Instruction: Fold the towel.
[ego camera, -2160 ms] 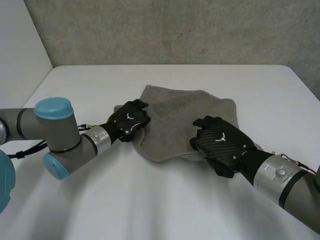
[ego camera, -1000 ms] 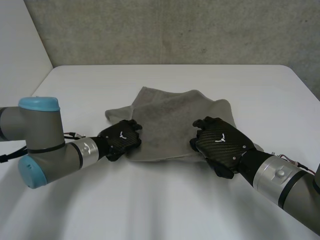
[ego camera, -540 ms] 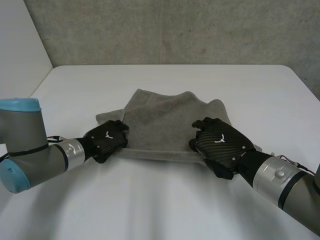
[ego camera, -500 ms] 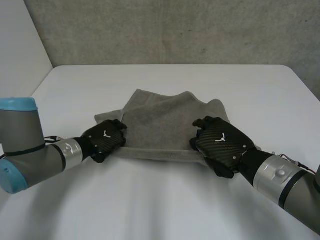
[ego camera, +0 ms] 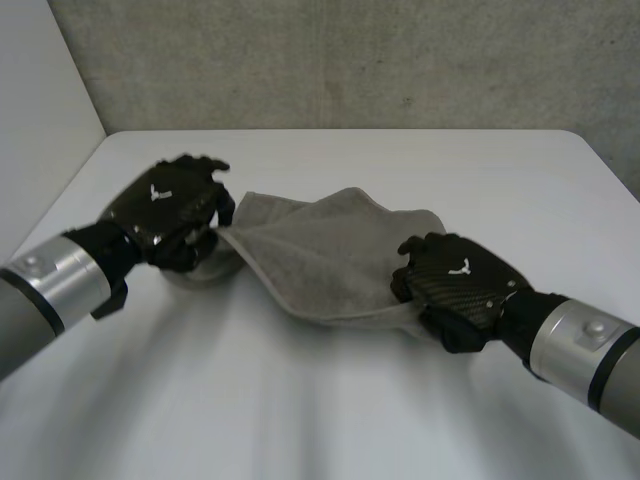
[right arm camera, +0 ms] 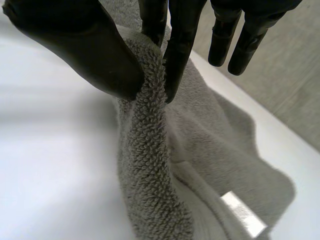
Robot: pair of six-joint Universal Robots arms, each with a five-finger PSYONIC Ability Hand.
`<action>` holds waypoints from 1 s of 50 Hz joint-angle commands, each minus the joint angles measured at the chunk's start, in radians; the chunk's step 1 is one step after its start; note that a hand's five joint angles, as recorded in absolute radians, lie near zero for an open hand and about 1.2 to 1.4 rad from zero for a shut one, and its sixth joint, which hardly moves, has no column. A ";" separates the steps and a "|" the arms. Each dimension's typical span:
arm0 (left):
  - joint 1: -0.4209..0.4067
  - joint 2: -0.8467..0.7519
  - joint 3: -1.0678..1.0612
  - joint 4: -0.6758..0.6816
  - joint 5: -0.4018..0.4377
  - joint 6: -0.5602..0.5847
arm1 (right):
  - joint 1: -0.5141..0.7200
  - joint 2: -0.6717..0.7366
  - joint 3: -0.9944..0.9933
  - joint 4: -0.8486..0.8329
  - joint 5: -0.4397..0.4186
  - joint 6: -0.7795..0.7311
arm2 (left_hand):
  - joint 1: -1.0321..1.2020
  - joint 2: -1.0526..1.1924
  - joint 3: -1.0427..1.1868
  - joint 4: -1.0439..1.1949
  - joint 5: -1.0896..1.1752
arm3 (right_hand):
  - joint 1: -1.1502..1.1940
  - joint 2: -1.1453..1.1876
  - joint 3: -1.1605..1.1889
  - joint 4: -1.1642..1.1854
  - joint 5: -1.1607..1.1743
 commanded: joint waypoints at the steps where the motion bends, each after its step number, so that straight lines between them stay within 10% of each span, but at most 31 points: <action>1: -0.008 -0.067 -0.098 0.054 -0.002 0.008 | -0.004 0.046 0.015 -0.015 0.007 0.008 | 0.091 0.104 -0.045 -0.056 0.064 | 0.072 0.090 -0.033 -0.053 0.063; 14: -0.011 -0.248 -0.089 0.160 -0.023 0.063 | -0.026 0.057 0.021 -0.083 0.040 0.017 | 0.091 0.104 -0.045 -0.056 0.064 | 0.072 0.090 -0.033 -0.053 0.063; 25: -0.051 -0.337 -0.092 0.182 -0.148 0.111 | -0.027 0.057 0.025 -0.089 0.057 0.017 | -0.510 -0.498 -0.045 -0.056 -0.537 | 0.072 0.090 -0.033 -0.053 0.063; 50: -0.040 -0.238 -0.181 0.134 -0.278 0.098 | -0.119 0.046 0.018 -0.058 0.055 0.011 | -0.557 -0.545 -0.045 -0.056 -0.584 | 0.072 0.090 -0.033 -0.053 0.063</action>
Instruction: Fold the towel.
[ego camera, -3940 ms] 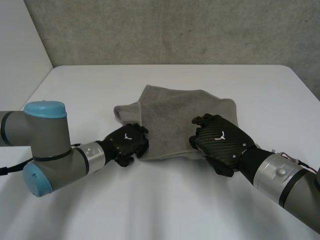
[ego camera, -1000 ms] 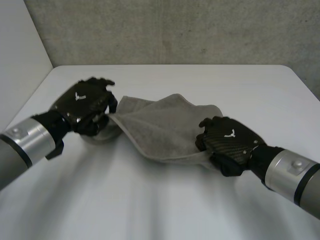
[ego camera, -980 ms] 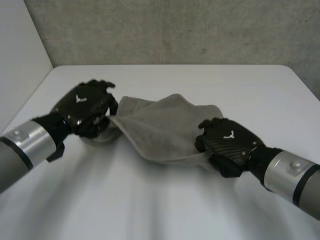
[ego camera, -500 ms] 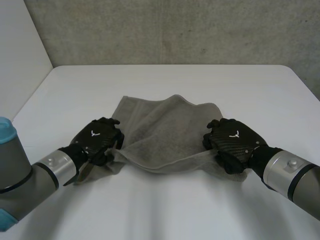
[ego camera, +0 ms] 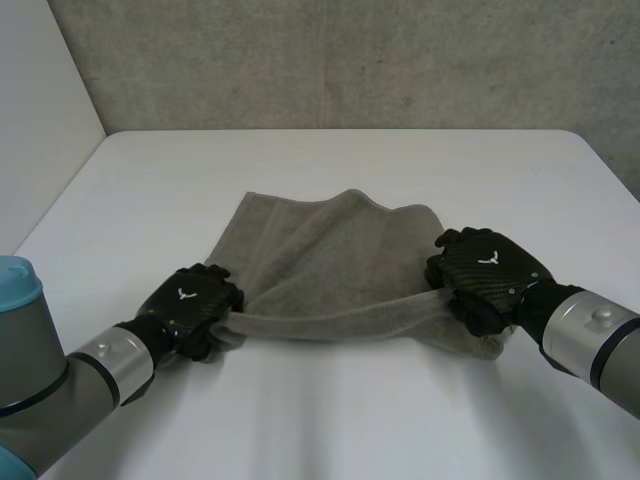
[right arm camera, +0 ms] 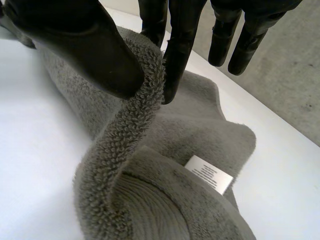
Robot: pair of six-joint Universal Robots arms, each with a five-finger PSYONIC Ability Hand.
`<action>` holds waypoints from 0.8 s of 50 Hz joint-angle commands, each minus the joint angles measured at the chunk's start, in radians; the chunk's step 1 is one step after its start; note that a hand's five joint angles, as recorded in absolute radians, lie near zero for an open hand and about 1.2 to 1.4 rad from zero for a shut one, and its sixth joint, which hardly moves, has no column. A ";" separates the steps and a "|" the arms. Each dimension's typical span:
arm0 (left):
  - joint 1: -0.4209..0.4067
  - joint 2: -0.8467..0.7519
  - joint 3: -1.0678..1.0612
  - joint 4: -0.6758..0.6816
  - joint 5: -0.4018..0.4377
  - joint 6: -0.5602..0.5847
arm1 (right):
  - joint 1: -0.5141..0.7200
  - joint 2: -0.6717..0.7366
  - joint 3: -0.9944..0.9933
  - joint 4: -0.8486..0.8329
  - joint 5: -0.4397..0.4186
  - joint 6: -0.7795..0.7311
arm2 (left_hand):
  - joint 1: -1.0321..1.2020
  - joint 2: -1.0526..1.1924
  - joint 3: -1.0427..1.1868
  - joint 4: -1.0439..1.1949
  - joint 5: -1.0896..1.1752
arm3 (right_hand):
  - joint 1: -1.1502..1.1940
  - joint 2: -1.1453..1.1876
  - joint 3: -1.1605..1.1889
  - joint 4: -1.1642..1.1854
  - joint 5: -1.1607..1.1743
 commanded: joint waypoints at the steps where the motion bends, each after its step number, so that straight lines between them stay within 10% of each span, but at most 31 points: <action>1: 0.013 0.005 -0.010 0.013 -0.071 0.001 | -0.031 -0.002 0.001 0.022 -0.007 -0.003 | -0.017 -0.026 -0.045 -0.056 -0.003 | 0.072 0.085 -0.033 -0.053 0.063; 13: -0.004 -0.062 0.027 0.040 -0.086 0.008 | -0.103 -0.014 0.018 0.042 -0.024 -0.009 | 0.054 0.044 -0.045 -0.056 0.067 | 0.072 0.085 -0.033 -0.053 0.063; 25: -0.052 -0.073 0.031 0.036 -0.101 -0.001 | -0.094 -0.014 0.056 0.035 -0.035 0.007 | 0.632 0.622 -0.045 -0.056 0.646 | 0.072 0.085 -0.033 -0.053 0.063; 40: 0.006 -0.013 0.047 0.025 -0.101 0.001 | -0.114 -0.003 0.081 0.045 -0.044 -0.013 | 0.632 0.622 -0.045 -0.056 0.646 | -0.822 -0.809 -0.033 -0.053 -0.831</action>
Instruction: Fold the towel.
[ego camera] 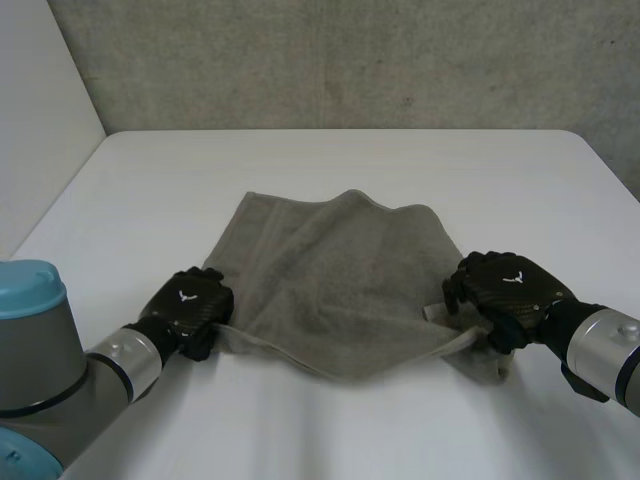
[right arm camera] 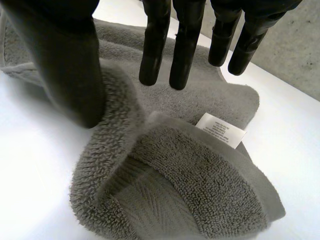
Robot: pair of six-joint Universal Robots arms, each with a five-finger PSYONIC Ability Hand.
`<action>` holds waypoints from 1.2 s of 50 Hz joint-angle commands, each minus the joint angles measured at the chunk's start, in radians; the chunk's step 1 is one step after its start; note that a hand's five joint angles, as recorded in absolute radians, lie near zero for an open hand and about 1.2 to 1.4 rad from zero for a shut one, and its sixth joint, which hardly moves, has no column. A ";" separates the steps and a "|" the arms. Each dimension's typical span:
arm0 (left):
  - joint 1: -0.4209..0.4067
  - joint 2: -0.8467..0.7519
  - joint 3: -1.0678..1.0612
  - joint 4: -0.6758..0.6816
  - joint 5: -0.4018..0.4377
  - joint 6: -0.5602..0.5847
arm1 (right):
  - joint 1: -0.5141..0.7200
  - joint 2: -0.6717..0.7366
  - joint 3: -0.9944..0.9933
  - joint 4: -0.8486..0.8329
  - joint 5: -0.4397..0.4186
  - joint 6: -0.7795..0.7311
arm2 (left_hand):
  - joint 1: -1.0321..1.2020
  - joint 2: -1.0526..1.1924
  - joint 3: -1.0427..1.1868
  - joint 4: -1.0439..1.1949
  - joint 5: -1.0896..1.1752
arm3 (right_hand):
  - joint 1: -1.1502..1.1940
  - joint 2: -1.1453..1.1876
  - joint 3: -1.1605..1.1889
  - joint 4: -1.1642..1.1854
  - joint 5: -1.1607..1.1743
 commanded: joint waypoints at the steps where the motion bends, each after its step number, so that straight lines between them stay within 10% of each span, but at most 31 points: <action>1: 0.067 0.079 0.010 -0.009 0.001 0.001 | -0.010 0.005 0.002 0.006 -0.010 -0.021 | 0.090 0.097 -0.045 -0.056 0.074 | -0.197 -0.203 -0.033 -0.053 -0.180; 16: 0.121 0.196 -0.059 -0.026 0.024 0.002 | -0.129 0.133 -0.107 0.162 -0.085 -0.411 | 0.090 0.097 -0.045 -0.056 0.074 | -0.192 -0.198 -0.033 -0.053 -0.174; 33: 0.073 0.182 -0.073 -0.026 0.038 0.004 | 0.024 0.176 -0.183 0.143 -0.077 -0.462 | 0.090 0.097 -0.045 -0.056 0.074 | -0.203 -0.209 -0.033 -0.053 -0.185; 60: 0.074 0.189 -0.087 -0.026 0.041 0.002 | 0.236 0.423 -0.370 0.024 0.199 -0.615 | 0.090 0.097 -0.045 -0.056 0.074 | -0.283 -0.289 -0.033 -0.053 -0.265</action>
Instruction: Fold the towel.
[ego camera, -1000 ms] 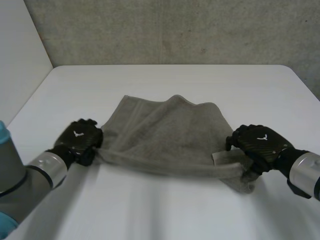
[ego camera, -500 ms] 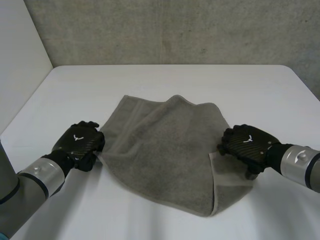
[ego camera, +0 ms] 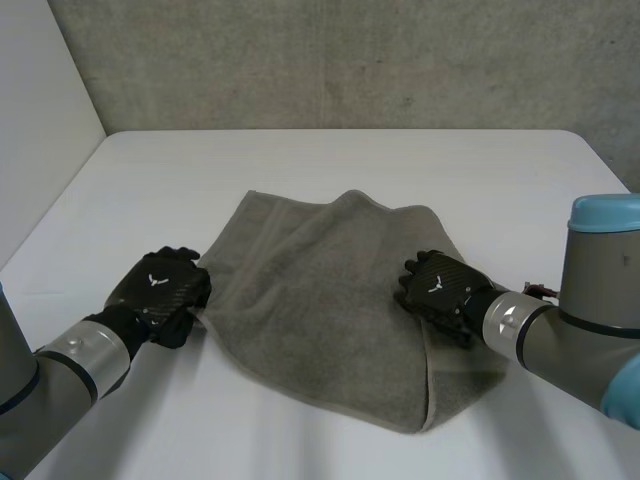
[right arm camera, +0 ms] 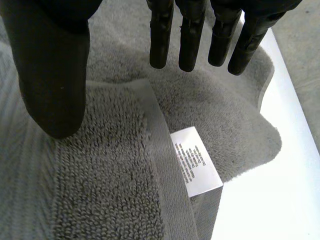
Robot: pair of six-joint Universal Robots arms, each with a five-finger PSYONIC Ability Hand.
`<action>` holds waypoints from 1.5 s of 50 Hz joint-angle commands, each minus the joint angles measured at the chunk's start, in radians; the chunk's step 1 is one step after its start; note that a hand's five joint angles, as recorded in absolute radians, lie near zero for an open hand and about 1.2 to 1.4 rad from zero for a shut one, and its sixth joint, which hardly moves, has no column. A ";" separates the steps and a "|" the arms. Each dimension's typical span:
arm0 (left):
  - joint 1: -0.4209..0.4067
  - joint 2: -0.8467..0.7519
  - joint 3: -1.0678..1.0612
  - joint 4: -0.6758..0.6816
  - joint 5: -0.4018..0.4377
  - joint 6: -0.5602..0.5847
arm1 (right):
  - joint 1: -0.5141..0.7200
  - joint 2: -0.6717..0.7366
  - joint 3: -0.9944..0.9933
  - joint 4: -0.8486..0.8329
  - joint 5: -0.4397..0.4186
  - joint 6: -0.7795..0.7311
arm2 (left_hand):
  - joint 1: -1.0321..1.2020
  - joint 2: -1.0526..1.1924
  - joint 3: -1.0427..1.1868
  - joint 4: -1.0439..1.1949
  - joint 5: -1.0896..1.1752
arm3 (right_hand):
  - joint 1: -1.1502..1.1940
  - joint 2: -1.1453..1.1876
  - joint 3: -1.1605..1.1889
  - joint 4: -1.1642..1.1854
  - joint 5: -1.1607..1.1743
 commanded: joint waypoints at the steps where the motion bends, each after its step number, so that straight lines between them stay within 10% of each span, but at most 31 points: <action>1: 0.000 0.000 -0.003 0.000 0.000 -0.001 | 0.004 0.046 -0.045 0.014 0.058 -0.046 | 0.087 0.098 -0.045 -0.056 0.074 | -0.039 -0.064 -0.033 -0.053 -0.005; 29: 0.003 0.004 -0.003 0.000 0.000 0.001 | -0.101 -0.198 0.108 0.167 -0.007 -0.029 | 0.087 0.098 -0.045 -0.056 0.074 | 0.786 0.761 -0.033 -0.053 0.820; 48: 0.000 0.004 -0.006 0.000 0.002 0.001 | -0.202 -0.234 0.267 0.155 -0.092 -0.015 | 0.087 0.098 -0.045 -0.056 0.074 | 0.132 0.107 -0.033 -0.053 0.166; 75: -0.001 0.004 -0.009 0.000 0.002 -0.001 | -0.173 -0.287 0.331 0.161 -0.100 -0.032 | 0.087 0.098 -0.045 -0.056 0.074 | 0.117 0.091 -0.033 -0.053 0.151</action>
